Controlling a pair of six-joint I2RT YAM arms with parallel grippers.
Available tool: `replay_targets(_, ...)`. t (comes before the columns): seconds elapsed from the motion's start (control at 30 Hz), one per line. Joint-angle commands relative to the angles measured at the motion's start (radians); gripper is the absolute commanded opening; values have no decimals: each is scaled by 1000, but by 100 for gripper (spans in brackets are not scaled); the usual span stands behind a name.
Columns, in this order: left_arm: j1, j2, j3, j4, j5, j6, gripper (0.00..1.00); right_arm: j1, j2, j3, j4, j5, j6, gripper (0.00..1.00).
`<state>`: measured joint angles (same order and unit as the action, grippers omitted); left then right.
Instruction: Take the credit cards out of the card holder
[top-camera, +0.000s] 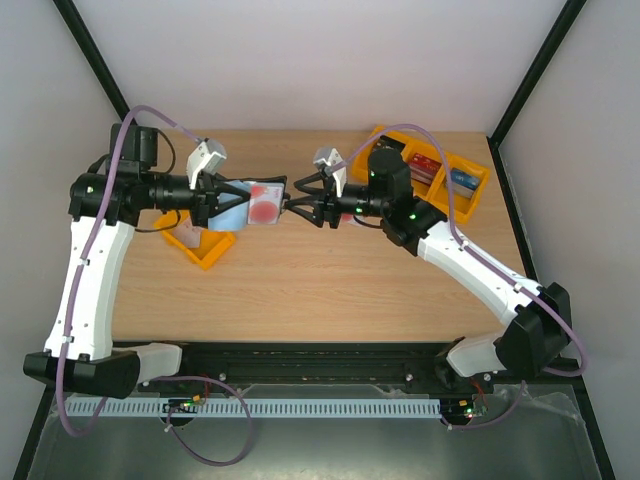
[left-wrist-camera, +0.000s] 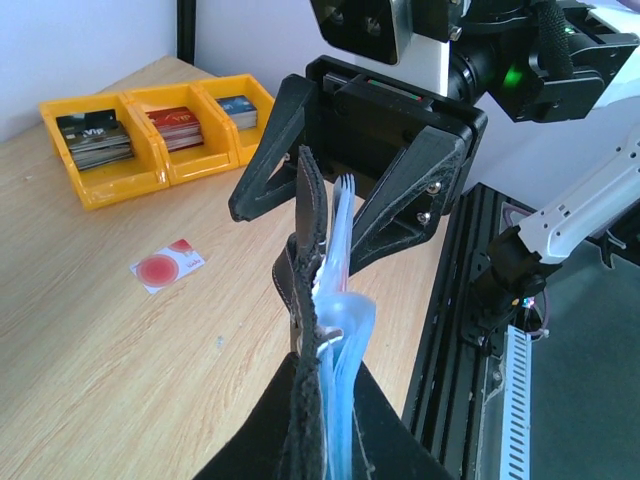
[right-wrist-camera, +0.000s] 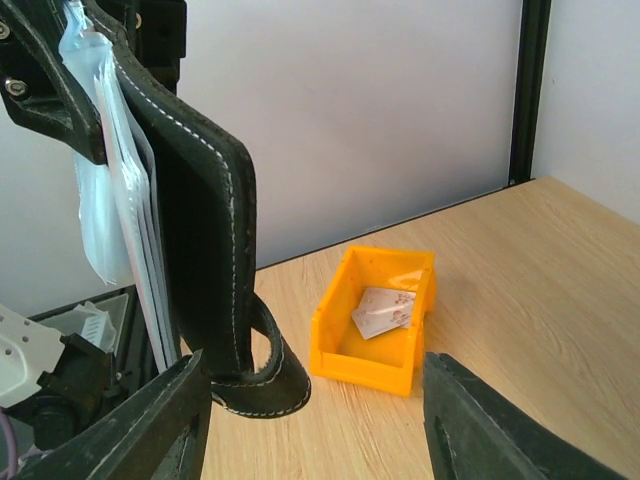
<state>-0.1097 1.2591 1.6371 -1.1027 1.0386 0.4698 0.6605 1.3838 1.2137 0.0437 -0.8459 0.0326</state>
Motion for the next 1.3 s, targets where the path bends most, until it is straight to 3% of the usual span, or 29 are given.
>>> replay_targets(0.0, 9, -19, -3, -8, 54, 15, 2, -4, -16, 35, 9, -16, 4, 58)
replay_targets(0.13, 8, -18, -7, -2, 60, 10, 2, -3, -6, 24, 68, -105, 55, 64)
replay_targets(0.4, -43, 25, 28, 48, -4, -78, 2, 2, 23, 27, 120, -107, 123, 67)
replay_targets(0.57, -108, 40, 28, 39, -11, -70, 2, 2, -14, -53, 297, -128, 252, 62)
replay_targets(0.67, -111, 45, 42, 38, 6, -65, 2, 13, -9, -38, 308, -155, 292, 63)
replay_targets(0.93, -57, -7, 3, 82, -7, -101, 2, 65, -17, -18, 305, -167, 260, 68)
replay_targets(1.13, -12, -32, -11, 71, 32, -88, 2, 74, 26, 20, 296, -172, 257, 62)
replay_targets(1.27, -8, -32, -7, 68, 23, -83, 2, 61, -20, 7, 219, -179, 152, 60)
